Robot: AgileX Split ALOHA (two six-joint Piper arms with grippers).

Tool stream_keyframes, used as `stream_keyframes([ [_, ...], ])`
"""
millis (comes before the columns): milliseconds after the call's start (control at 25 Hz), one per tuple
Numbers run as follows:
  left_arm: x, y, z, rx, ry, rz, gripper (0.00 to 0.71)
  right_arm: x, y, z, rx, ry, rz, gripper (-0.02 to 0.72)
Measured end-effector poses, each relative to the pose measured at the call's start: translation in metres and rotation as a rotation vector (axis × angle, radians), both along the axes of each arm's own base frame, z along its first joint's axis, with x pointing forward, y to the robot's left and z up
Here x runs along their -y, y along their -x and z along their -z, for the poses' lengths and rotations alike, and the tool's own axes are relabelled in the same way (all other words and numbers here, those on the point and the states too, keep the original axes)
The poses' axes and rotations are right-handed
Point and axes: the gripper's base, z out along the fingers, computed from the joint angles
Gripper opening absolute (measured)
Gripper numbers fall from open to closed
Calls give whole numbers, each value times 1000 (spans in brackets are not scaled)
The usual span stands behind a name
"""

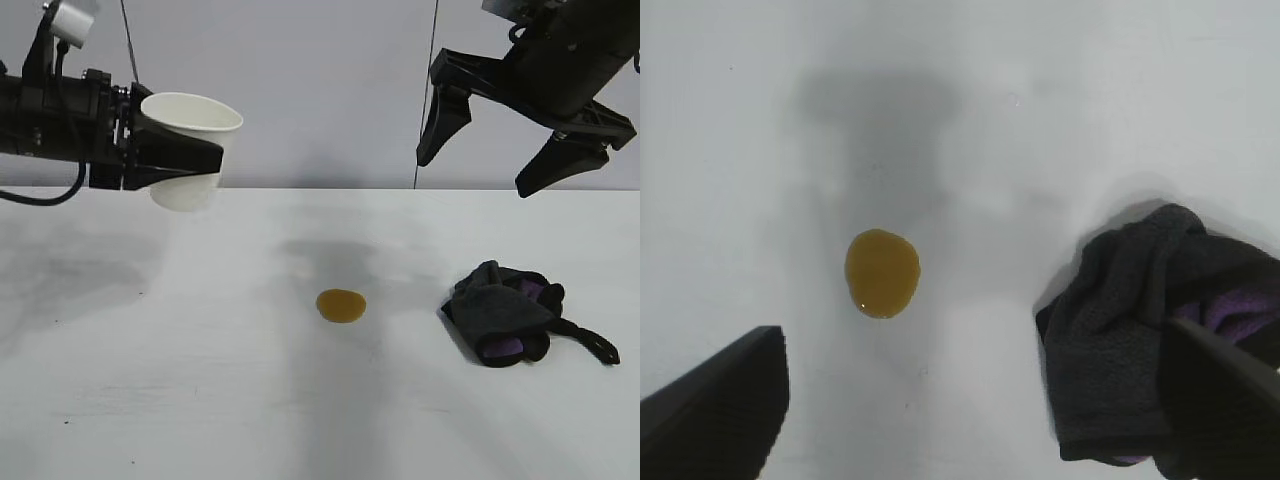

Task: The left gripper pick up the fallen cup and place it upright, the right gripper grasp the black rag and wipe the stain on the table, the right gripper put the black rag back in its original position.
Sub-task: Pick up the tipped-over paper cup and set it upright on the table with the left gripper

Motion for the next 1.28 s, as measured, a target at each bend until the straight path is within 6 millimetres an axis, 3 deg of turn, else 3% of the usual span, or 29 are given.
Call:
stream_keyframes([
  [320,6,1,31,1,-22,34,458,0,-2,-1,20,1,2,694],
  [640,6,3,43,10,-33,46,460,0,-2,-1,21,5,-1,694],
  [720,6,3,43,10,-33,46,491,0,-2,-1,21,5,-2,694],
  [840,6,3,44,-4,-30,43,625,0,-2,-1,20,5,-2,694],
  [1000,6,3,44,-66,-15,22,681,0,-2,-1,21,7,-4,694],
  [1120,6,2,37,-124,2,-5,690,0,-2,-1,23,10,-9,694],
  [1280,5,-3,-9,-186,47,-72,693,1,-2,-1,24,15,-13,694],
])
